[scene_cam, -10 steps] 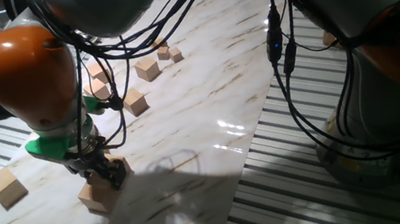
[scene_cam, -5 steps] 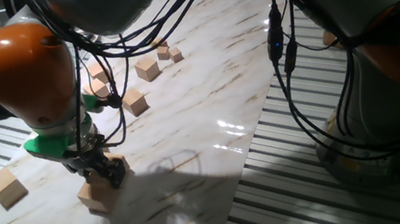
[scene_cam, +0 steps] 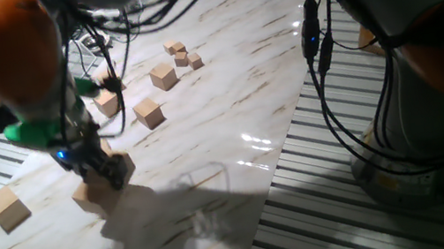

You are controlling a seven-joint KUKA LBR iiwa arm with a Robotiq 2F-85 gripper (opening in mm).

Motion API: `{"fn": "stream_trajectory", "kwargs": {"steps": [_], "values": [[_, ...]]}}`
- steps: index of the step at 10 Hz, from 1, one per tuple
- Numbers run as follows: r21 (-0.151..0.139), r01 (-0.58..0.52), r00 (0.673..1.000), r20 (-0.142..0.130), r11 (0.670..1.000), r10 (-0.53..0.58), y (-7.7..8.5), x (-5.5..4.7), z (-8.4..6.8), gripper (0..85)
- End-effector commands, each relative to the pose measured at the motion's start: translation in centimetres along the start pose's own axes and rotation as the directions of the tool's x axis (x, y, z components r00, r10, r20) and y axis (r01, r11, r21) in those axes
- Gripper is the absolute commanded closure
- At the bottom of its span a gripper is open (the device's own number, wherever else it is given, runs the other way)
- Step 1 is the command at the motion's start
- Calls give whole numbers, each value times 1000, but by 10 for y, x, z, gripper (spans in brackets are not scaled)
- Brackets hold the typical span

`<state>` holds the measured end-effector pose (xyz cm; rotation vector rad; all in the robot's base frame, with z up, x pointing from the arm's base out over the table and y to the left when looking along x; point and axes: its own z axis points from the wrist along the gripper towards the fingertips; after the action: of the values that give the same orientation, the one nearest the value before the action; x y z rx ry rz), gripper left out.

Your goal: Stack the blocks into a cross shape

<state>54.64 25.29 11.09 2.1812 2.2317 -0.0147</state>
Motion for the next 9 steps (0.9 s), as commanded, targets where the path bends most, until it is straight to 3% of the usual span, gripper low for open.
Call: {"fn": "stream_trajectory", "kwargs": {"steps": [1,3,5,6,8,9], "values": [[4,12,1000,8,1000,-12,2,-7,-30,850],[14,39,999,22,999,-39,3,-25,-39,850],[7,28,1000,6,1000,-28,2,-47,-38,850],[-6,8,1000,2,1000,-8,3,-50,-38,850],[-4,13,1000,8,1000,-13,3,-50,-38,850],[-13,43,999,-21,999,-44,3,-50,-38,850]]}}
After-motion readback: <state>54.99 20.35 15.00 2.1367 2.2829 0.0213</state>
